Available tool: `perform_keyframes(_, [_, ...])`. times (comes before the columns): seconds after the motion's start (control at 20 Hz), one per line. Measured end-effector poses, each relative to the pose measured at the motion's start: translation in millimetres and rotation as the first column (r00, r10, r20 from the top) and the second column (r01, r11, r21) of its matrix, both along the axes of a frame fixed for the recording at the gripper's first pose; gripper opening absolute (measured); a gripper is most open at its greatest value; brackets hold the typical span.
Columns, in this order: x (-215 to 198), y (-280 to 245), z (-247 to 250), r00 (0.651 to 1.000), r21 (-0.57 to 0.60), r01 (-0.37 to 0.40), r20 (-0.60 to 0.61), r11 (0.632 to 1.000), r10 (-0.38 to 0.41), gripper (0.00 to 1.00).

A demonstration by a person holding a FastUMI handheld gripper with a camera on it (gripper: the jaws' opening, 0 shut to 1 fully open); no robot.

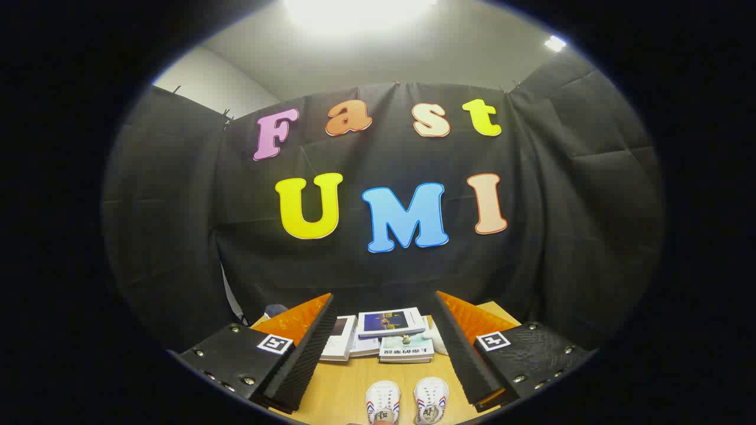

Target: Open the storage box then place both shoes into the box .Put the left shoe in first, then the right shoe, with the right side of both shoes facing outward in a uniform manner.

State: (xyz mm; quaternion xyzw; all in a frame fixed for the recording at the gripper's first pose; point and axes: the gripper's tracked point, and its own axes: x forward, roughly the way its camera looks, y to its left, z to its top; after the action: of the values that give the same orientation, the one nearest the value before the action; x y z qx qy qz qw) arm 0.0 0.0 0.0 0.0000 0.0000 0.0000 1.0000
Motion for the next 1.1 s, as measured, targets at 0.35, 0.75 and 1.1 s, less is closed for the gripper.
perform_keyframes(0.35, [7.4,-8.5,-2.4,1.0,0.032,0.005,-0.005,0.999,-0.005,0.97])
perform_keyframes(0.75, [21.1,-10.1,-1.6,1.0,0.0,0.003,0.011,1.0,-0.003,0.97])
perform_keyframes(1.1, [38.7,3.0,-36.7,0.997,0.014,-0.032,-0.063,0.999,0.033,0.98])
